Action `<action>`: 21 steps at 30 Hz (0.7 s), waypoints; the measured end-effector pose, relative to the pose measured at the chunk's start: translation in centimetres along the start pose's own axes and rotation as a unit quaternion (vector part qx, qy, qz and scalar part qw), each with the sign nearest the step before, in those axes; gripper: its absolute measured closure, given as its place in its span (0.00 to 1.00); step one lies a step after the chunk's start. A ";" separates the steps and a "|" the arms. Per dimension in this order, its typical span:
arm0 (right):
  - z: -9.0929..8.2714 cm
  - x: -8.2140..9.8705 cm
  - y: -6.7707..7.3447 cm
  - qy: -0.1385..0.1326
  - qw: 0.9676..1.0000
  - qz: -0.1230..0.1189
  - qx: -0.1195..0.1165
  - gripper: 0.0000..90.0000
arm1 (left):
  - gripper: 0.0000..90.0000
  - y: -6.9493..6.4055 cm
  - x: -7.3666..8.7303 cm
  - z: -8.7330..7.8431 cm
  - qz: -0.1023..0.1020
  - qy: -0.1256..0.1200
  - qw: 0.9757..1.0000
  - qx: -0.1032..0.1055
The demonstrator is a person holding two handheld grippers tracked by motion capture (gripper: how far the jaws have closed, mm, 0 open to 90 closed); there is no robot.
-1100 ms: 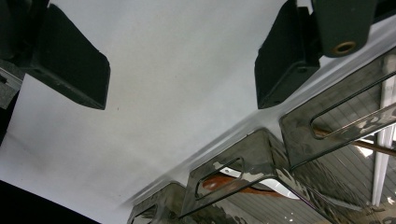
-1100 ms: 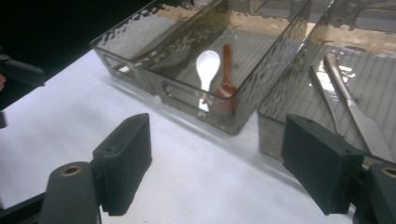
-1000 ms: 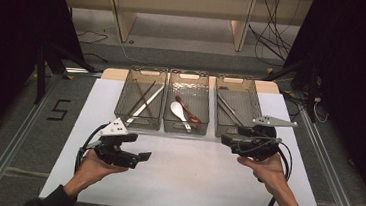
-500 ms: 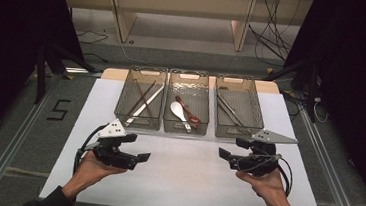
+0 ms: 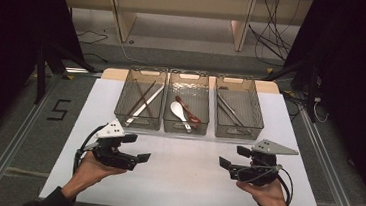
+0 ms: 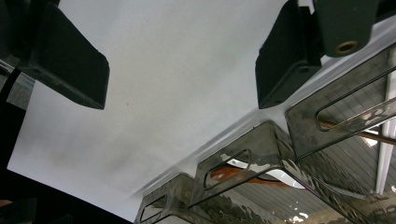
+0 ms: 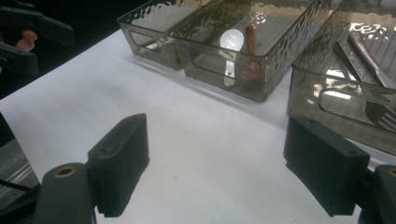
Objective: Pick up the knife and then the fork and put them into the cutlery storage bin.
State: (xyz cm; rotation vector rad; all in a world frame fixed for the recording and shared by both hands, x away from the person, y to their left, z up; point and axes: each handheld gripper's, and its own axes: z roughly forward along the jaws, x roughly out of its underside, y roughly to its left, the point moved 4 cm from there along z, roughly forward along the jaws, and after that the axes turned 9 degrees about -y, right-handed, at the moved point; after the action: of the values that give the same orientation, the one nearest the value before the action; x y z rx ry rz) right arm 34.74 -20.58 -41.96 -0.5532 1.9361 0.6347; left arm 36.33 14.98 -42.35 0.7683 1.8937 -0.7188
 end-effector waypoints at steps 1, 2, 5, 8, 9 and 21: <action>0.0 0.1 0.0 0.000 1.000 0.000 0.001 0.25 | 0.19 0.0 0.0 0.0 0.000 0.001 1.000 0.001; -0.1 0.1 0.0 0.000 1.000 -0.001 0.002 0.25 | 0.19 0.0 0.0 0.0 -0.001 -0.001 1.000 0.001; -0.3 0.2 0.0 0.000 1.000 0.000 0.005 0.25 | 0.19 0.0 0.0 0.0 -0.001 0.000 1.000 0.001; -0.4 0.1 -0.2 -0.004 1.000 -0.002 0.008 0.25 | 0.19 0.0 0.0 0.0 -0.001 0.000 1.000 0.002; -0.4 0.1 -0.2 -0.004 1.000 -0.002 0.009 0.25 | 0.19 0.0 0.0 0.0 -0.001 0.000 1.000 0.002; -0.4 0.1 -0.2 -0.003 1.000 -0.004 0.010 0.25 | 0.19 0.0 0.0 0.1 -0.001 0.000 1.000 0.002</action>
State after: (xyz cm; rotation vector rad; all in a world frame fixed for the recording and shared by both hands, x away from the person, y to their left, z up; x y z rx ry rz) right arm 34.55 -20.97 -41.98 -0.5465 1.9320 0.6103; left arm 36.35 14.91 -42.35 0.7693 1.8927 -0.7239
